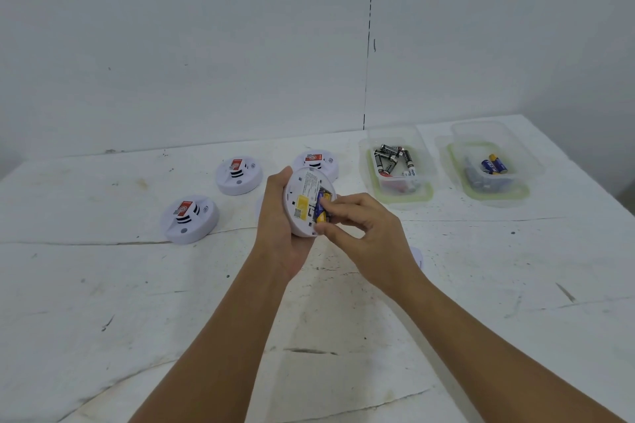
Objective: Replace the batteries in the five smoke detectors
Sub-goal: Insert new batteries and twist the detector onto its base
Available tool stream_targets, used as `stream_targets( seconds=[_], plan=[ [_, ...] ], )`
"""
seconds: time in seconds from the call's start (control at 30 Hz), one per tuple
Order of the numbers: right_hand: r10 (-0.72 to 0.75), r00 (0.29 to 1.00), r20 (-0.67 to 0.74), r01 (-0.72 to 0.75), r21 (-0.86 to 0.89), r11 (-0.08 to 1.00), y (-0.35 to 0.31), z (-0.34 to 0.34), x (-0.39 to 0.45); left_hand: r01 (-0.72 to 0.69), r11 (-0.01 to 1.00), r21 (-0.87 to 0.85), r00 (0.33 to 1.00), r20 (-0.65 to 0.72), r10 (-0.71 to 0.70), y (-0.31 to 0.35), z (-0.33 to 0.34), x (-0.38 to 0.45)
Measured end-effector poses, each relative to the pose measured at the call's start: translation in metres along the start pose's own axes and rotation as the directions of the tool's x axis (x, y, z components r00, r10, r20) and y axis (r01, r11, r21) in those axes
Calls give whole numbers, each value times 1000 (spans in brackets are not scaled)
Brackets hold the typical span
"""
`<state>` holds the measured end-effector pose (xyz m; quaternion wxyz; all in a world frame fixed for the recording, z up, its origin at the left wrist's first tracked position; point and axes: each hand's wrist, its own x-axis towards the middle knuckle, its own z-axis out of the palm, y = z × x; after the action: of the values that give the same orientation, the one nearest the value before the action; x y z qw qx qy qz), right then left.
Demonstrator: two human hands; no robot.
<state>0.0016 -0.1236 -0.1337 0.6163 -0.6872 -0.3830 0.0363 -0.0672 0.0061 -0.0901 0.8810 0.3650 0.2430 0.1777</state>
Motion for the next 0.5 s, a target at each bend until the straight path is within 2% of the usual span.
stream_targets(
  seconds=[0.17, 0.4, 0.5],
  plan=[
    [-3, 998, -55, 3, 9, 1000, 3, 2, -3, 25, 999, -37, 999, 21, -24, 0, 3, -2],
    [-67, 997, -35, 66, -28, 997, 1, -1, -2, 0, 1000, -6, 1000, 27, 0, 1, 7, -2],
    [-95, 993, -68, 90, -74, 993, 4, 0, -2, 12, 1000, -18, 999, 39, -12, 1, 9, -2]
  ],
)
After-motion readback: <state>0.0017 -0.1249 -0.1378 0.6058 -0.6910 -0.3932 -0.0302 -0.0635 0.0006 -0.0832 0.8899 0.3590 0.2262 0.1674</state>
